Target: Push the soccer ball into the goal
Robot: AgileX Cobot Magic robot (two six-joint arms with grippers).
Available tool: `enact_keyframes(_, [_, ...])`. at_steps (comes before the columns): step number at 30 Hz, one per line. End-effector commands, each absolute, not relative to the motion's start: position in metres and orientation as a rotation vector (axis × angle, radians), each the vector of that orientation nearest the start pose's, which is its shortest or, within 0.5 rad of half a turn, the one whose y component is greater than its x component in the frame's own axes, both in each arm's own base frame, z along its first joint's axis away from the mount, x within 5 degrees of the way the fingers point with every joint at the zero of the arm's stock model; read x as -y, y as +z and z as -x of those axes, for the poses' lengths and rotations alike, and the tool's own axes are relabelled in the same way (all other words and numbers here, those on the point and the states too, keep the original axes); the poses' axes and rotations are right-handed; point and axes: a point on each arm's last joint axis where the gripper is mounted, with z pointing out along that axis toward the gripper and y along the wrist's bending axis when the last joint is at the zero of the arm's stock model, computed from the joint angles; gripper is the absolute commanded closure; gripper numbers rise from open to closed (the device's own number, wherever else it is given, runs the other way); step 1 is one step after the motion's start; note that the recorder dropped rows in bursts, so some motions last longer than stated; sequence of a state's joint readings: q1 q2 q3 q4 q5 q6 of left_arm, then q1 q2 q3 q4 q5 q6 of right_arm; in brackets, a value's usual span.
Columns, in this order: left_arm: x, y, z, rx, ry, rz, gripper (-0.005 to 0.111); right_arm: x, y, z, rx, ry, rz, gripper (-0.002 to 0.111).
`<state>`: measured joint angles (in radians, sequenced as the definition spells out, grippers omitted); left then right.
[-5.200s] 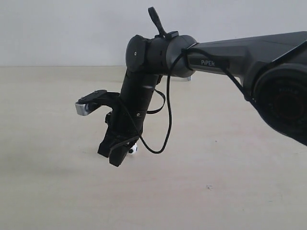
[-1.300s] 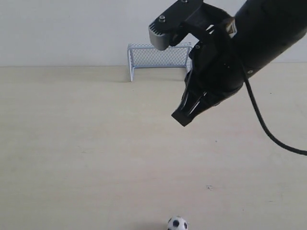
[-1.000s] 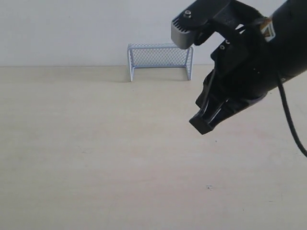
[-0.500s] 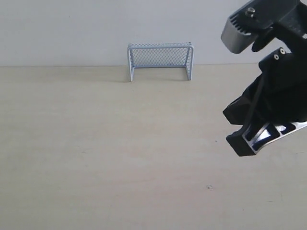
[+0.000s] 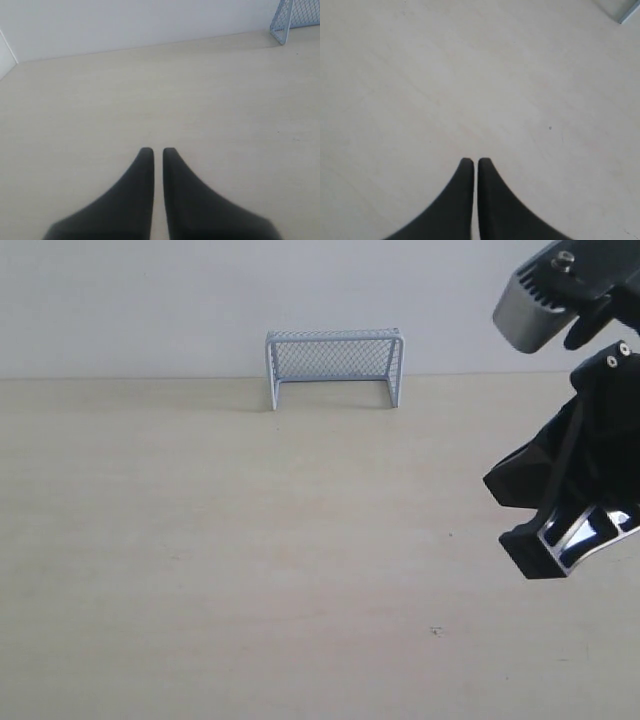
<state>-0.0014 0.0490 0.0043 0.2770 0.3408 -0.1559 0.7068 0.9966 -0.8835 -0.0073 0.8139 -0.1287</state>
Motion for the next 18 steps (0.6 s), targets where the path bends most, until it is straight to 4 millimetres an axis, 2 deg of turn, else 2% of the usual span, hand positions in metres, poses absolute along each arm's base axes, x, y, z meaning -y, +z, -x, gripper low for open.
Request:
enact_keyframes(1, [-0.008, 0.181, -0.057, -1.864, 0.145, -0.036, 0.1, -0.122, 0.329, -0.144, -2.212, 0.258, 0.986, 0.108])
enact_keyframes(7, [-0.008, 0.181, -0.057, -1.864, 0.145, -0.036, 0.1, -0.117, 0.335, -0.139, -2.178, 0.254, 0.977, 0.108])
enact_keyframes(18, [-0.008, 0.181, -0.057, -1.864, 0.145, -0.036, 0.1, -0.093, 0.362, -0.111, -2.03, 0.304, 0.906, 0.108])
